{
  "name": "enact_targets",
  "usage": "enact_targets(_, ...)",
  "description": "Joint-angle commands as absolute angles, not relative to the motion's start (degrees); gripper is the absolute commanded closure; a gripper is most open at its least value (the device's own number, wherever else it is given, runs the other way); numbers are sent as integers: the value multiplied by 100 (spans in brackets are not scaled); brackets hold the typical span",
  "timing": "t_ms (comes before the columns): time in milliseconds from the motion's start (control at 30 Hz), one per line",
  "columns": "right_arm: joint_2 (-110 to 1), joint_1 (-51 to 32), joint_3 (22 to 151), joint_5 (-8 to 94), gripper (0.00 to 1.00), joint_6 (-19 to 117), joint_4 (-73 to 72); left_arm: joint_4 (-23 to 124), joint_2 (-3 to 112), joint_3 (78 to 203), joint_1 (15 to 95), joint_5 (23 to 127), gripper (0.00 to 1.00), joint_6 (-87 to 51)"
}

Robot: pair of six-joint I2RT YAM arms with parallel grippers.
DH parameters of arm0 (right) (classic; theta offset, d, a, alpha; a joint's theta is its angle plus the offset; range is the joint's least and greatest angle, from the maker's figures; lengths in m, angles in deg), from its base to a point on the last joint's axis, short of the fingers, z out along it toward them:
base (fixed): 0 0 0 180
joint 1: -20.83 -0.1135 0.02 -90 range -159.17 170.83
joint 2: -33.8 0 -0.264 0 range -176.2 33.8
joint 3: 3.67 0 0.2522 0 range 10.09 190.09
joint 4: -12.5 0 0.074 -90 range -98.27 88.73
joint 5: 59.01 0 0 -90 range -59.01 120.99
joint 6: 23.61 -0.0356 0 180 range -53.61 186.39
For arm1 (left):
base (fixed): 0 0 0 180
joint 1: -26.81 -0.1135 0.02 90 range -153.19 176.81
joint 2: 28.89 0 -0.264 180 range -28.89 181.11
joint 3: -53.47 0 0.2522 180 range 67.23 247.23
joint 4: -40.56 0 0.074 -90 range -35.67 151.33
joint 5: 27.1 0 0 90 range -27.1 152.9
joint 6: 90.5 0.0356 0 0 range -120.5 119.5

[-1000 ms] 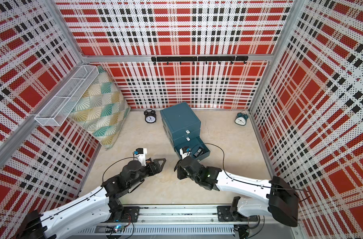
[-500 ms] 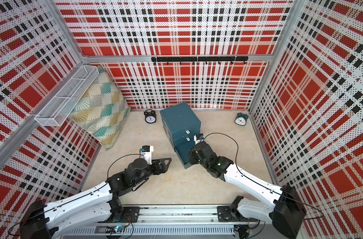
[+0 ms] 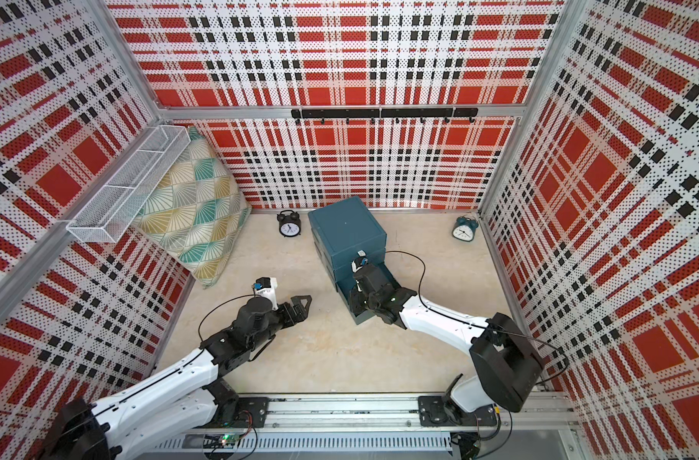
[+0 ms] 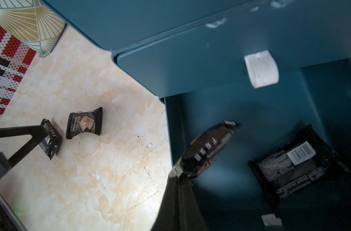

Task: Place the cookies into the drawer by color
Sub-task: Place the cookie in the drawer.

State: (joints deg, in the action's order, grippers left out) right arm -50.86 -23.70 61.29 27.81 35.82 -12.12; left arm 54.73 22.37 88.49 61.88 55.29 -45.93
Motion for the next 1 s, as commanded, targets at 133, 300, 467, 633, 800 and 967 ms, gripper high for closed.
enact_targets(133, -5225, -2322, 5919, 2435, 62, 3510, -1265, 5283, 2334, 8586, 5272, 5971, 1, -4310)
enact_targets(300, -4741, -2320, 5780, 2259, 61, 3306, -1561, 5235, 2636, 8603, 4697, 6012, 1, -4109)
enact_targets(467, -4199, -2426, 5638, 2624, 59, 3356, -1512, 5094, 3090, 8700, 4357, 5992, 11, -3929)
enact_targets(633, -3942, -2928, 5659, 2690, 50, 3431, -1464, 5003, 3535, 8755, 4144, 5917, 29, -3843)
enact_targets(800, -4018, -3271, 5698, 2756, 50, 3431, -1346, 4888, 3896, 8843, 3919, 6040, 32, -3811)
enact_targets(967, -4206, -3396, 5702, 2812, 50, 3431, -1234, 4877, 4101, 8814, 3963, 6225, 31, -3825)
